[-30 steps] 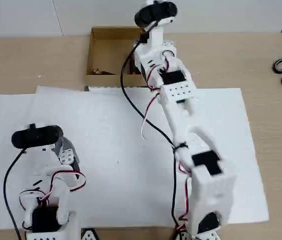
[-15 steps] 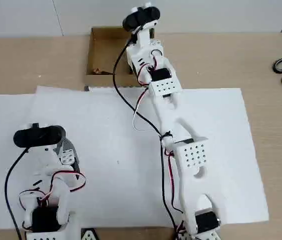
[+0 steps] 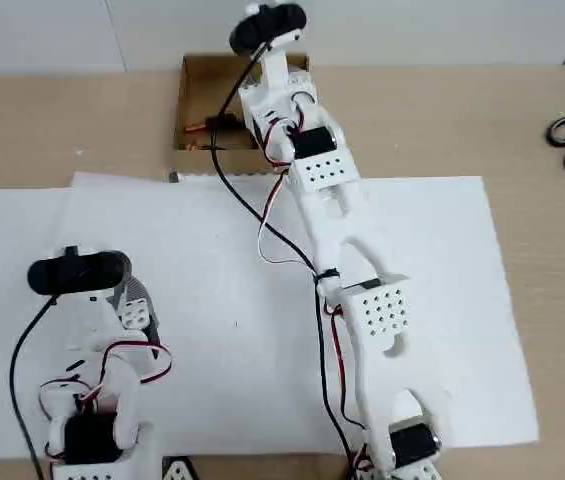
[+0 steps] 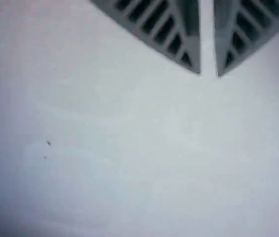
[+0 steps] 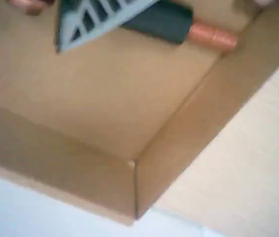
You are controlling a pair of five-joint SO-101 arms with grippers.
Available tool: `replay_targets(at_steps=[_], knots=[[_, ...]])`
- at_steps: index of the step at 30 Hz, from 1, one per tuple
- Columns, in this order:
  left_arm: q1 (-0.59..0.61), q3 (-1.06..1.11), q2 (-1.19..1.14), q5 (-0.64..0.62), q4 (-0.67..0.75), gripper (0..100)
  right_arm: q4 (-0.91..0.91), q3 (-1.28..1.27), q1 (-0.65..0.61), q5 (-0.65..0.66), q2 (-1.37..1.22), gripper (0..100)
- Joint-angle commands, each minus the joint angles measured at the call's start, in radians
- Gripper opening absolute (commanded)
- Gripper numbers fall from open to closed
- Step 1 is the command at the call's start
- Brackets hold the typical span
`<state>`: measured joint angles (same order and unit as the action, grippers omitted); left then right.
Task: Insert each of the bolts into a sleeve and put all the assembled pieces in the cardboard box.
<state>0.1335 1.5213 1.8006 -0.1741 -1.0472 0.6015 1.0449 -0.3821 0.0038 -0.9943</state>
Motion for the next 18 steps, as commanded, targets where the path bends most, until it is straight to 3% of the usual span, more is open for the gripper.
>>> replay_targets(at_steps=[1,5,10,15,18], knots=[[0.005,-0.038,0.009,0.008,-0.003,1,-0.007,0.069,0.012,0.005,0.033,19.9],[0.006,-0.039,0.009,0.008,-0.003,1,0.01,0.153,0.041,0.005,0.033,19.9],[0.006,-0.042,0.009,0.008,0.0,1,0.191,0.25,0.05,0.005,0.033,19.2],[0.006,-0.044,0.009,0.009,0.002,1,0.417,0.4,0.084,-0.031,0.028,0.0],[0.006,-0.044,0.009,0.009,0.002,1,0.567,0.511,0.116,-0.101,0.028,0.0]])
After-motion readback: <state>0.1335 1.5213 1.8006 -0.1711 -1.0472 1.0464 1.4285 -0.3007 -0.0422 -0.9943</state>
